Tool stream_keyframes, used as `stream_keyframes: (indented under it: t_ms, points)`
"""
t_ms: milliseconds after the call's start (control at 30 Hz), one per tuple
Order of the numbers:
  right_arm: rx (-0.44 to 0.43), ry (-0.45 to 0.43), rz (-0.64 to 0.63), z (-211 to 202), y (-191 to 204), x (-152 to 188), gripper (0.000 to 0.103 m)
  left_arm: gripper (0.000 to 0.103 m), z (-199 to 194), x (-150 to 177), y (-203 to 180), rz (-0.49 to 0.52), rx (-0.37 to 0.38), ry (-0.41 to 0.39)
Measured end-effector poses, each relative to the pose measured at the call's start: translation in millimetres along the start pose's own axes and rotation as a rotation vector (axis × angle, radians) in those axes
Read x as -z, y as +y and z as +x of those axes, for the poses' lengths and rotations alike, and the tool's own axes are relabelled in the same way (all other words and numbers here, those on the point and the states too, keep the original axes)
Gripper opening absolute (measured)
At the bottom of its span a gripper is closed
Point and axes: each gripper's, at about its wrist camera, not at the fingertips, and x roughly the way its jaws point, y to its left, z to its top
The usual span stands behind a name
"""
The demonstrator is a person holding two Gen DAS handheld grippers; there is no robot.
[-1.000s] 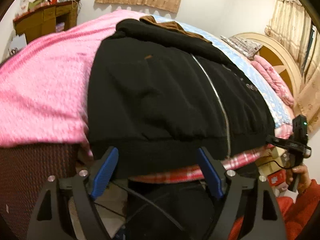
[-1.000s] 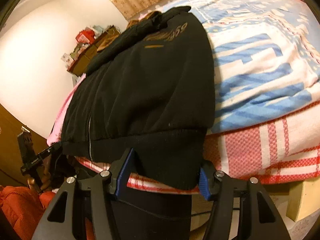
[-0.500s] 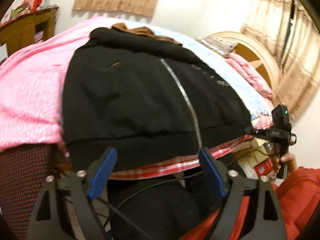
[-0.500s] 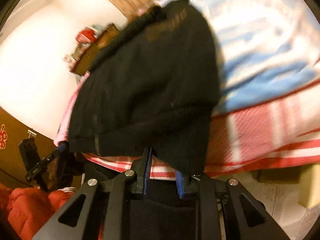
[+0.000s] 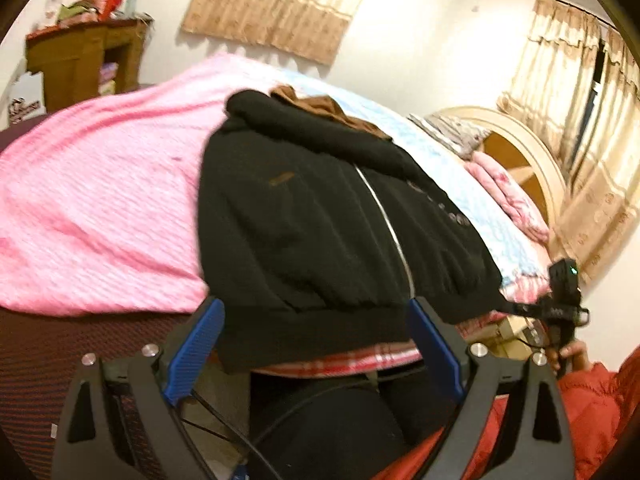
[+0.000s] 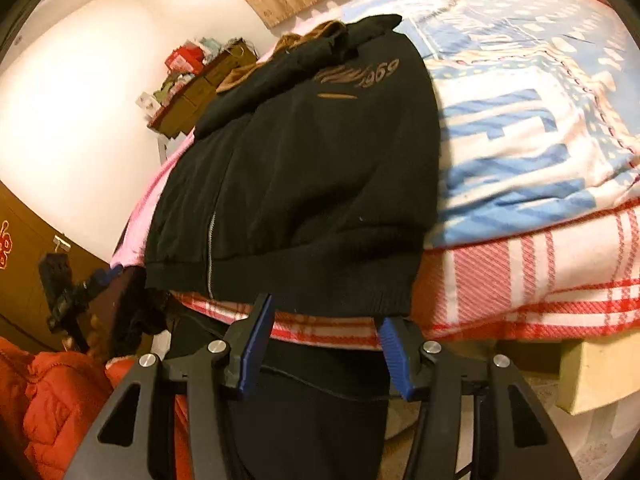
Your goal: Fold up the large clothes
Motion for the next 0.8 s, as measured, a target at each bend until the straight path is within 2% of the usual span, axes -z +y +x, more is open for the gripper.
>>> stream_keyframes:
  t_ms: [100,167,267,333,367,467,533,633,700,733,800]
  points:
    - [-0.076,0.009,-0.011,-13.3,0.6,0.4,0.053,0.095,1.4,-2.7,5.6,-0.018,-0.065,-0.023]
    - [-0.152,-0.045,0.0,-29.1,-1.2,-2.7,0.053,0.095,2.6,-3.2,9.0,-0.033,-0.071,-0.031]
    - [-0.087,-0.163,0.074,-44.0,-19.3,-12.6,0.054,0.095,7.4,-4.1,11.6,-0.044,-0.065,-0.027]
    - [0.007,-0.175,0.129,-35.1,-36.7,-17.7,0.054,0.095,10.8,-3.7,11.5,-0.042,-0.065,-0.018]
    - [0.024,-0.167,0.135,-28.2,-41.1,-18.5,0.054,0.095,12.4,-3.4,11.4,-0.04,-0.067,-0.013]
    - [-0.022,-0.133,0.139,-0.9,-46.0,-18.4,0.054,0.095,12.9,-3.3,10.1,-0.032,-0.072,-0.008]
    - [-0.06,-0.142,0.116,7.4,-41.1,-16.3,0.054,0.095,12.6,-3.9,9.0,-0.027,-0.075,-0.01]
    - [-0.034,-0.122,0.078,14.6,-36.0,-15.9,0.055,0.095,16.3,-5.1,9.8,-0.032,-0.068,-0.003]
    - [-0.056,-0.097,0.088,13.8,-38.1,-16.8,0.053,0.095,21.4,-6.9,8.9,-0.035,-0.061,0.006]
    - [-0.063,-0.078,0.093,17.2,-36.1,-19.2,0.05,0.095,21.8,-6.4,8.4,-0.034,-0.058,0.007]
    - [-0.116,-0.001,0.134,28.9,-34.7,-25.8,0.013,0.095,24.7,-9.0,6.3,-0.025,-0.053,0.011]
